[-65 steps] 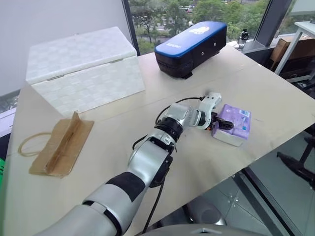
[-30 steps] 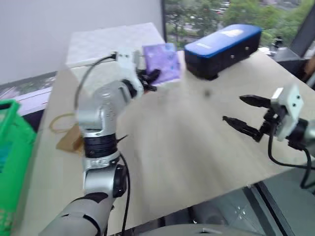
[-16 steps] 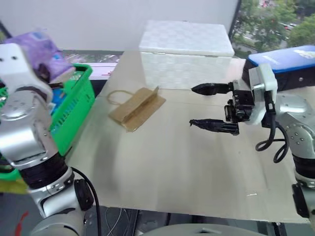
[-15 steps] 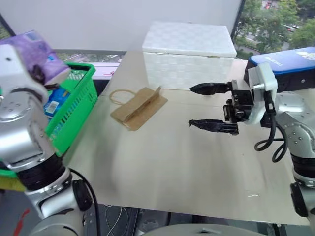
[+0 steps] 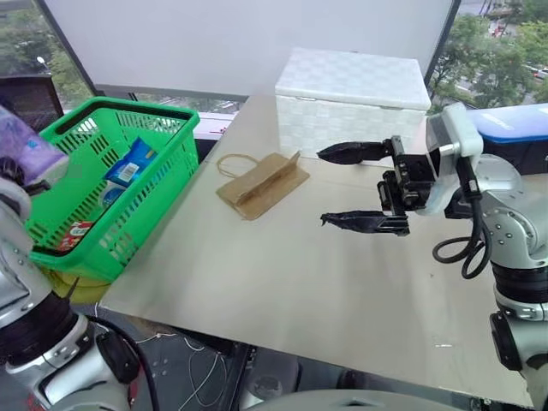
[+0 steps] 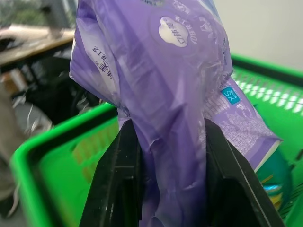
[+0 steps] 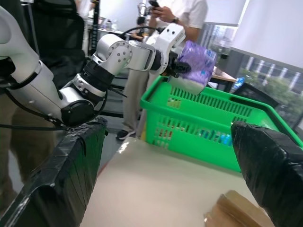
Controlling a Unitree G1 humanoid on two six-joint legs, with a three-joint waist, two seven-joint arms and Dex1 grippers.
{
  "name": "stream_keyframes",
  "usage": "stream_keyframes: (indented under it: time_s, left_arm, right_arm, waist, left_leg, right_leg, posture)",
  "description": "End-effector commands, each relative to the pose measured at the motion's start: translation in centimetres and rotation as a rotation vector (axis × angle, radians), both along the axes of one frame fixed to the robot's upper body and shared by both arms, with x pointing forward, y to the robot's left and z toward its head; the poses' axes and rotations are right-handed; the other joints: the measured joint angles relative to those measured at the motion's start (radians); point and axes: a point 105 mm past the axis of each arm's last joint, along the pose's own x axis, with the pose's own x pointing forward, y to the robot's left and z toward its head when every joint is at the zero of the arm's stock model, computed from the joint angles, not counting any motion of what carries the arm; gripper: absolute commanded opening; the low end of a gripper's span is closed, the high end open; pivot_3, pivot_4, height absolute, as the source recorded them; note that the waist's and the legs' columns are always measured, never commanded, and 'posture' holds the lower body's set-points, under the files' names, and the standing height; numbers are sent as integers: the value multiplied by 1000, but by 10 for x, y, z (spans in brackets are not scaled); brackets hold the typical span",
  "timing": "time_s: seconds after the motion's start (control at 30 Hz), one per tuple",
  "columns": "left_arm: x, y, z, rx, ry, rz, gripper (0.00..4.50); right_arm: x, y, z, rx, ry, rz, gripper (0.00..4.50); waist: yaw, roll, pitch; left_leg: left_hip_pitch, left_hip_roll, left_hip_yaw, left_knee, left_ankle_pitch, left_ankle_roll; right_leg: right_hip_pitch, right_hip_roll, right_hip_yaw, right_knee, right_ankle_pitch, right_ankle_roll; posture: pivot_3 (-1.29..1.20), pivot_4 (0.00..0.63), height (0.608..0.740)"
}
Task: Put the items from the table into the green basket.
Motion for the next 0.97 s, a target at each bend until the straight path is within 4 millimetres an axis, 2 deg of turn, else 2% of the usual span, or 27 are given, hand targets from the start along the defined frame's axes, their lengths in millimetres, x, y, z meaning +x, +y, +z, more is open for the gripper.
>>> stream_keyframes:
  time_s: [0.03,0.07,0.1,0.13,0.17,0.23,0.37,0.43,0.5,0.57,0.67,0.77,0.9,0.97]
  left_arm:
    - [0,-2,9,7,-43,-36,3277]
    - [5,-8,11,0,-64,-78,3619]
    - [8,-12,13,-5,-78,-106,4168]
    - [16,-23,17,-6,-105,-183,4446]
    - [24,-36,22,1,-125,-261,4446]
    - [43,-74,33,30,-158,-473,4446]
    - [72,-159,42,80,-195,-885,4446]
    - [80,-203,32,18,-163,-1105,4446]
    - [85,-228,22,-3,-121,-1224,4446]
    - [88,-252,2,31,-40,-1357,4446]
    - [92,-264,-23,-32,23,-1457,4446]
    - [83,-267,-42,-34,86,-1540,4446]
    - [65,-252,-65,-81,160,-1553,4446]
    - [53,-244,-75,-102,189,-1550,4446]
  right_arm:
    - [-3,-1,9,7,-47,7,4500]
    - [-2,-2,9,6,-48,0,4500]
    - [-2,-2,9,5,-49,-5,4500]
    - [-1,-4,8,1,-50,-25,4500]
    - [1,-6,7,-3,-51,-51,4500]
    - [10,-13,1,-31,-44,-144,4500]
    - [49,-43,-20,-123,-6,-485,4500]
    - [69,-71,-31,-181,9,-695,4500]
    - [77,-91,-38,-217,20,-806,4500]
    - [79,-112,-47,-262,9,-904,4500]
    - [79,-133,-57,-287,30,-996,4500]
    - [76,-156,-69,-306,70,-1079,4500]
    - [58,-188,-87,-363,131,-1151,4500]
    - [49,-202,-92,-375,156,-1178,4500]
  waist:
    - [7,0,-1]
    - [12,0,-2]
    - [21,0,-4]
    - [22,0,-4]
    - [25,0,-5]
    - [39,-1,-7]
    - [55,-1,-9]
    - [48,0,-10]
    - [30,1,-10]
    - [-3,2,-11]
    - [-71,4,-12]
    - [-162,4,-12]
    - [-244,6,-11]
    - [-259,7,-10]
  left_leg:
    - [0,0,0,0,0,-1]
    - [0,1,0,0,1,-1]
    - [0,1,1,0,1,-1]
    - [0,1,1,0,1,-1]
    - [0,1,1,0,1,-1]
    - [-1,1,1,0,1,-1]
    - [-2,1,1,0,1,-1]
    - [-2,0,4,0,1,-1]
    - [-1,0,7,0,1,-1]
    - [-1,2,8,0,1,-1]
    - [-1,3,11,0,0,1]
    - [1,5,17,0,-1,3]
    - [2,10,26,0,-2,5]
    - [10,12,27,-1,-4,9]
  right_leg:
    - [0,0,-1,0,0,-1]
    - [0,0,-1,0,0,-1]
    - [0,0,-1,0,0,-1]
    - [0,0,-1,0,0,-1]
    - [0,0,-1,0,1,-1]
    - [0,0,-2,0,1,-2]
    - [1,-1,-2,-1,1,-2]
    - [1,-2,-1,-1,1,-2]
    - [0,-1,1,-1,1,-2]
    - [0,0,2,-1,1,-2]
    - [0,1,2,0,0,-2]
    - [1,1,7,0,0,-2]
    - [3,1,10,0,0,-2]
    - [7,3,12,0,0,-2]
  posture:
    - [364,0,740]
    - [360,0,740]
    - [356,0,740]
    - [349,0,740]
    - [343,0,740]
    - [320,0,740]
    - [256,2,740]
    - [208,6,740]
    - [162,6,740]
    - [100,7,740]
    - [42,11,740]
    - [0,14,740]
    - [-18,26,740]
    - [-15,31,740]
